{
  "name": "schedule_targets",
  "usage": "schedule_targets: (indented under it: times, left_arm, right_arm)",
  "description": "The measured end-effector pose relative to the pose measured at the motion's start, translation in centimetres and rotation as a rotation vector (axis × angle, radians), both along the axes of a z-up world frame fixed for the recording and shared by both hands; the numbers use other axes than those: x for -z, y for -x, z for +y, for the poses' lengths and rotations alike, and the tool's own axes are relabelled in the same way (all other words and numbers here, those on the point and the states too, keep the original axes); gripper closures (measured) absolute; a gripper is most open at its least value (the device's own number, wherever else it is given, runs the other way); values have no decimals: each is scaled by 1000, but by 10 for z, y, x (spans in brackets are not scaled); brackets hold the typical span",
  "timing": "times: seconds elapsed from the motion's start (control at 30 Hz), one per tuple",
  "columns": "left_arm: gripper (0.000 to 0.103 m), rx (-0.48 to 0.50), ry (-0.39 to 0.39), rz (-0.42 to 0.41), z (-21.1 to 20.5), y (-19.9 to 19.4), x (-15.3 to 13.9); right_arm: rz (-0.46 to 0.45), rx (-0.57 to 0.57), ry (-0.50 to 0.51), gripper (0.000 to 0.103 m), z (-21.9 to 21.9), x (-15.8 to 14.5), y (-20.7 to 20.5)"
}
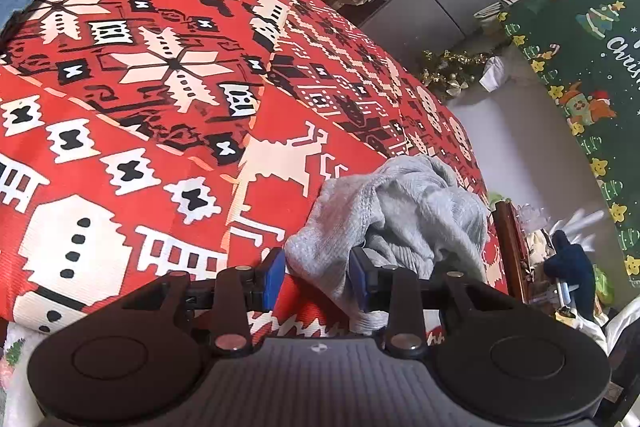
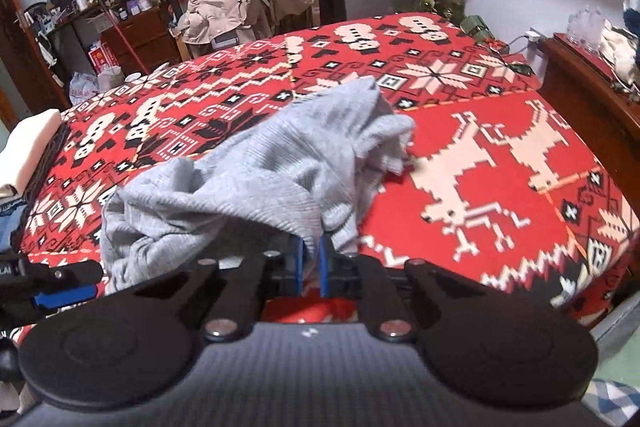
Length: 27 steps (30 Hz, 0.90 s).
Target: Fold clothes
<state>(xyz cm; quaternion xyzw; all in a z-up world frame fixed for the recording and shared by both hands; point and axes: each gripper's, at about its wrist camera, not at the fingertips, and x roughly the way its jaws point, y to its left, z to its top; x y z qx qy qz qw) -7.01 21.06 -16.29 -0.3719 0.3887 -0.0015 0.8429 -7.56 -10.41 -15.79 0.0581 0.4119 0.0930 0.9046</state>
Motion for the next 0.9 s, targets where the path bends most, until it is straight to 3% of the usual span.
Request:
schedule_targets:
  times: [0.1,0.2,0.27,0.37,0.5,0.57,0.73,0.9]
  left_arm:
    - [69,4,-8,-1,-2,0,-1]
    - [69,7,-16,1,-4,1,-1]
    - [69,6,-15,3,-4,1,-1]
    - [69,2,-11,5,-3,1,0]
    - [69,-3,-5,8,-1,1,1]
    - [69,-2,-4,10,-2,0,2]
    - [68,-4,0,6,-1,1,2]
    - [68,-4,-4,-1,-1,1,0]
  right_arm:
    - [19,26,-58,93,-13,1,1]
    - [39,51,-120,78,-27,2,2]
    - [45,67,-172,74,-35,2,1]
    - [46,77,-224,72,-42,0,3]
    - [72,114,-394,69,-65,3,2]
    - [67,114,-406,68,-69,2,1]
    - [77,47,-326,68,-51,3,0]
    - [122,101,-343,71,-39,21,-10]
